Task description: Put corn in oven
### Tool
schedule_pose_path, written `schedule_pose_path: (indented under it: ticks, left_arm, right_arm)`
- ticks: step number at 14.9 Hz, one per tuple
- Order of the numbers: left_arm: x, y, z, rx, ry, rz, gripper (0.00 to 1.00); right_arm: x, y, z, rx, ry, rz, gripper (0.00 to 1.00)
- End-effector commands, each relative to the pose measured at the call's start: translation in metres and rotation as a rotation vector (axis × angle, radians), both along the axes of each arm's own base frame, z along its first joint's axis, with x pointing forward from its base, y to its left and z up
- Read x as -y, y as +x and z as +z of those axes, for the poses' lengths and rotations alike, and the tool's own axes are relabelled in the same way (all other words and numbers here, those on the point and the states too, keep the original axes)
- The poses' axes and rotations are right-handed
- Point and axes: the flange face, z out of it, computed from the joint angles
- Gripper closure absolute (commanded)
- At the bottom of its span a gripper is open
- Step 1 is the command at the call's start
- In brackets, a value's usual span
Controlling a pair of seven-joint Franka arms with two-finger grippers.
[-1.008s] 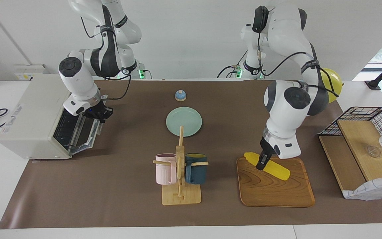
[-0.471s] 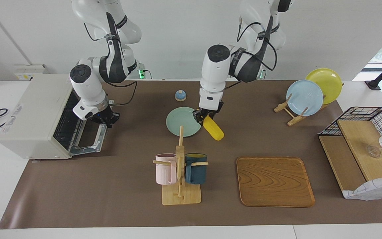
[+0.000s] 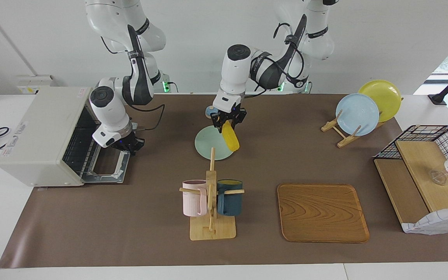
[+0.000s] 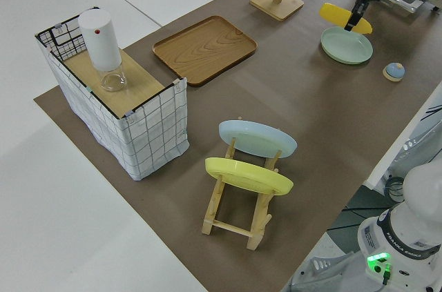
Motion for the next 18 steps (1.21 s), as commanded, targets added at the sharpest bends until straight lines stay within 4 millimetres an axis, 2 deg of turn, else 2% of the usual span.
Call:
schedule_pose_path:
  ticks: [1,2,4,7,8,10,11,13,14,16,18]
  left_arm:
    - [-0.001,-0.019,-0.012,0.024,0.001,-0.130,1.00]
    - [0.000,-0.020,-0.013,0.025,0.004,-0.153,1.00]
    - [0.002,-0.023,-0.026,0.004,0.010,-0.249,1.00]
    - [0.005,-0.020,-0.036,-0.022,-0.029,-0.289,1.00]
    - [0.005,-0.018,-0.039,-0.023,-0.028,-0.290,1.00]
    - [0.014,-0.012,-0.056,-0.017,-0.028,-0.286,1.00]
    - [0.017,-0.009,-0.062,-0.016,-0.029,-0.283,1.00]
    - [0.020,-0.007,-0.062,-0.009,-0.033,-0.284,1.00]
    - [0.020,-0.007,-0.063,-0.010,-0.032,-0.286,1.00]
    - [0.019,-0.007,-0.064,-0.012,-0.030,-0.287,1.00]
    - [0.019,-0.007,-0.064,-0.014,-0.030,-0.286,1.00]
  right_arm:
    - [0.024,-0.008,-0.002,-0.009,-0.015,-0.025,1.00]
    - [0.023,-0.010,-0.004,-0.015,-0.015,-0.023,1.00]
    - [0.017,-0.013,-0.006,-0.020,0.011,-0.041,1.00]
    - [0.012,-0.014,-0.005,-0.028,0.068,-0.083,1.00]
    - [0.002,-0.013,-0.004,-0.026,0.074,-0.069,1.00]
    - [-0.005,-0.011,-0.002,-0.025,0.081,-0.069,1.00]
    - [-0.011,-0.007,0.004,-0.020,0.089,-0.060,1.00]
    - [-0.024,0.008,0.032,-0.010,0.095,-0.026,1.00]
    - [-0.023,0.010,0.034,-0.003,0.094,0.042,1.00]
    - [-0.023,0.010,0.034,0.002,0.097,0.122,0.85]
    - [-0.023,0.011,0.035,0.005,0.097,0.108,0.82]
